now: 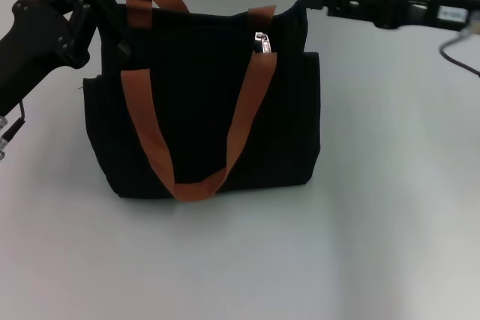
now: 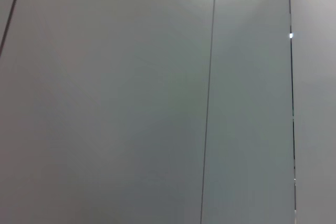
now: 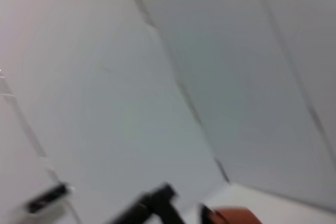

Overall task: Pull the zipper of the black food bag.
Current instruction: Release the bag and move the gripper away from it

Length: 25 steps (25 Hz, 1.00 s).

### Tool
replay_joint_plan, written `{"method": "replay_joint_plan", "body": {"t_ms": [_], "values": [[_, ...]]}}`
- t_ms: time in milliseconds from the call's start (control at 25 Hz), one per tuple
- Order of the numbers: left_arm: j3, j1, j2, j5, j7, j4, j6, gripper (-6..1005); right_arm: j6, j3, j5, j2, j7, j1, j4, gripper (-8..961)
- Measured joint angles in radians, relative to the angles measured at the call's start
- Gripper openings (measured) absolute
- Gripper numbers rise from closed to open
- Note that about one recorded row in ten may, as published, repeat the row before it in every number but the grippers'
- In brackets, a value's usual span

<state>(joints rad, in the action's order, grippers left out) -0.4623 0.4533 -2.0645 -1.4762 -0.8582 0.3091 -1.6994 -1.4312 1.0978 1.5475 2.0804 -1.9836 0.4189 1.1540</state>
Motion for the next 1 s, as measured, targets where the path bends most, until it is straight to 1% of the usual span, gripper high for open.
{"method": "replay_joint_plan", "body": {"t_ms": [120, 240, 360, 440, 560, 640, 720, 880, 960, 1000], "values": [[-0.002, -0.008, 0.001, -0.003, -0.012, 0.001, 0.001, 132, -0.146, -0.048, -0.089, -0.001, 0.210, 0.001, -0.107, 587], [-0.007, -0.018, 0.005, -0.016, -0.038, 0.008, 0.009, 137, -0.273, -0.070, -0.116, -0.001, 0.404, 0.001, -0.210, 680], [-0.009, -0.034, 0.011, -0.035, -0.069, 0.019, 0.015, 141, -0.335, -0.073, -0.112, -0.001, 0.538, 0.000, -0.308, 773], [-0.010, -0.048, 0.015, -0.041, -0.081, 0.025, 0.018, 144, -0.374, -0.073, -0.112, -0.007, 0.612, -0.002, -0.359, 788], [-0.009, -0.068, 0.017, -0.041, -0.093, 0.030, 0.030, 210, -0.412, -0.071, -0.100, -0.015, 0.690, -0.018, -0.404, 810], [-0.009, -0.082, 0.023, -0.042, -0.112, 0.043, 0.040, 254, -0.418, -0.072, -0.064, -0.014, 0.721, -0.029, -0.409, 810], [-0.015, -0.100, 0.032, -0.059, -0.149, 0.082, 0.045, 336, -0.415, -0.076, -0.016, -0.008, 0.741, -0.033, -0.416, 810], [-0.022, -0.123, 0.057, -0.163, -0.281, 0.218, 0.030, 479, -0.398, -0.078, 0.026, -0.003, 0.771, -0.031, -0.455, 811], [-0.023, -0.129, 0.082, -0.265, -0.393, 0.327, -0.014, 546, -0.384, -0.076, 0.028, -0.003, 0.779, -0.026, -0.473, 811], [-0.023, -0.129, 0.093, -0.298, -0.436, 0.360, -0.036, 580, -0.377, -0.074, 0.029, -0.003, 0.783, -0.025, -0.478, 811]]}}
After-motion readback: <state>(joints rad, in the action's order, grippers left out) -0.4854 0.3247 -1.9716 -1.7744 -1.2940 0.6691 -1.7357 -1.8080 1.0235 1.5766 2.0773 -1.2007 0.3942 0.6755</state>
